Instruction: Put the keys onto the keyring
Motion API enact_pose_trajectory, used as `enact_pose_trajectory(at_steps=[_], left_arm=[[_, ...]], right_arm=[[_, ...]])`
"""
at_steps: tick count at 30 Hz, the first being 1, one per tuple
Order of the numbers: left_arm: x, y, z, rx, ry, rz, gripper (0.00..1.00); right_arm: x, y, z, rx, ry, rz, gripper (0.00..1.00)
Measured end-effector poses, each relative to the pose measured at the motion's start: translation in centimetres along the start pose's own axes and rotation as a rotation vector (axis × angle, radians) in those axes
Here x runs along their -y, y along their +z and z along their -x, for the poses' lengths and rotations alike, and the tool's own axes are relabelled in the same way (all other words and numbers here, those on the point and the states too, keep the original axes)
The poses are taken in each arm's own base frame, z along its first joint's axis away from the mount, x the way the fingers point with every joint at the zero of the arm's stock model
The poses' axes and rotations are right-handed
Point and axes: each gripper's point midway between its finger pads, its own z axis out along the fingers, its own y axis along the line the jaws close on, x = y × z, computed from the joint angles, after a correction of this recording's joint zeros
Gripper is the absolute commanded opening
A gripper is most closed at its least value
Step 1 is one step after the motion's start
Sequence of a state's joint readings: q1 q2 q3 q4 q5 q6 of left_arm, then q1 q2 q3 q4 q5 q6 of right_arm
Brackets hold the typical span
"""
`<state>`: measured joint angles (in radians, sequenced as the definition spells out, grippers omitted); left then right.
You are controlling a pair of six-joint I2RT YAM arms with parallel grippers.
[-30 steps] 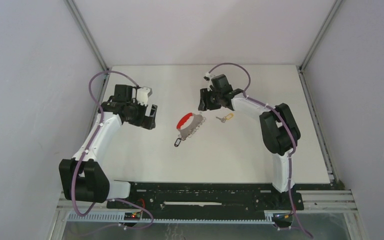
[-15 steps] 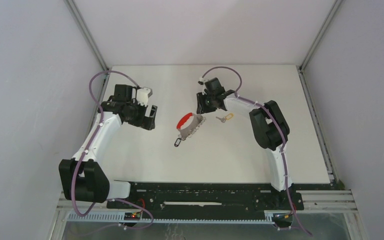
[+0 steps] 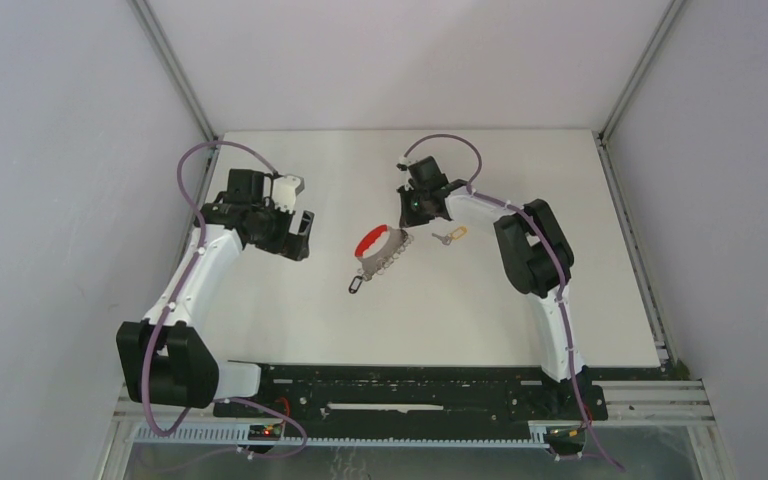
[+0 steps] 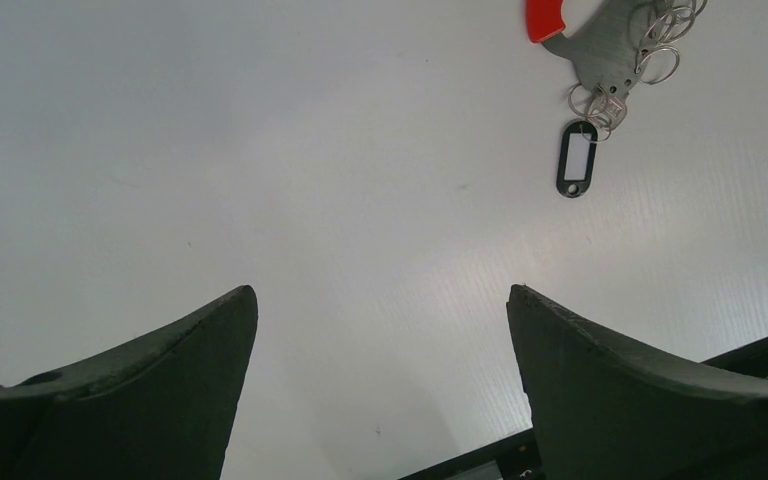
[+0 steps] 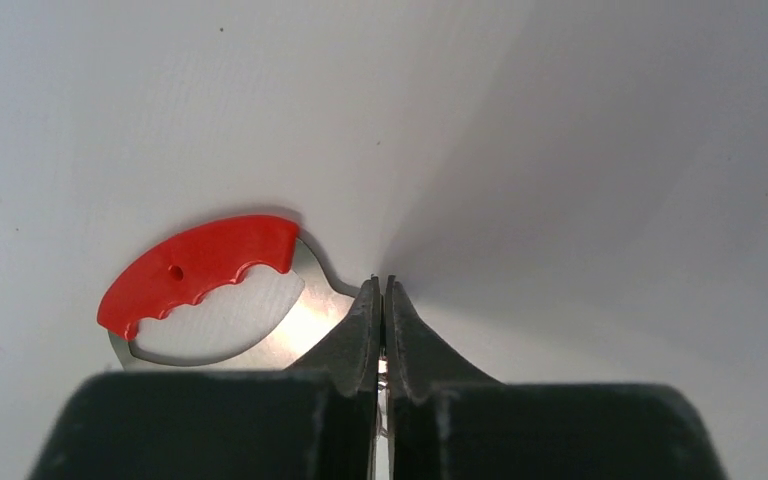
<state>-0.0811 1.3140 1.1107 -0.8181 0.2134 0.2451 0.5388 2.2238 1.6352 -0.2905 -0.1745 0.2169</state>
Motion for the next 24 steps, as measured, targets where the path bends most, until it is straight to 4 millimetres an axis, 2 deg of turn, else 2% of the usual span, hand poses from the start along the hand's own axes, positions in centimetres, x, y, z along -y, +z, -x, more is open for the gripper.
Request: enact_pose_trajectory(at_steps=[6,10,12,17,19,21,24], left_arm=[[-0.1,-0.4,0.6,0.014,0.002,0.004,1.00],[0.0,-1.6,2.1,0.046,0.011,0.001,1.00],[0.2,-2.8,3.4,0.070,0.028,-0.012,1.00],[2.0,-6.8,7.5,0.194,0.150,-0.088,1.00],[3.3,-8.3,8.4,0.233,0.211,-0.123,1.00],[5.0,-10.0,9.0,0.271,0.280,-0.161,1.00],[8.2,-12.7,9.4,0.336,0.394,-0.227,1.00]], right_arm=[[-0.3,-0.3,0.2,0.013,-0.008,0.021,0.00],[-2.0,-2.7,0.9,0.055,-0.039,0.092,0.00],[-3.6,-5.3,2.2,0.109,-0.073,0.156,0.00],[-10.4,-15.0,7.6,0.339,-0.224,0.365,0.00],[-13.1,-18.6,8.8,0.419,-0.291,0.439,0.00],[-15.7,-22.1,9.5,0.490,-0.362,0.505,0.00],[-18.7,-25.5,8.9,0.537,-0.435,0.580,0.00]])
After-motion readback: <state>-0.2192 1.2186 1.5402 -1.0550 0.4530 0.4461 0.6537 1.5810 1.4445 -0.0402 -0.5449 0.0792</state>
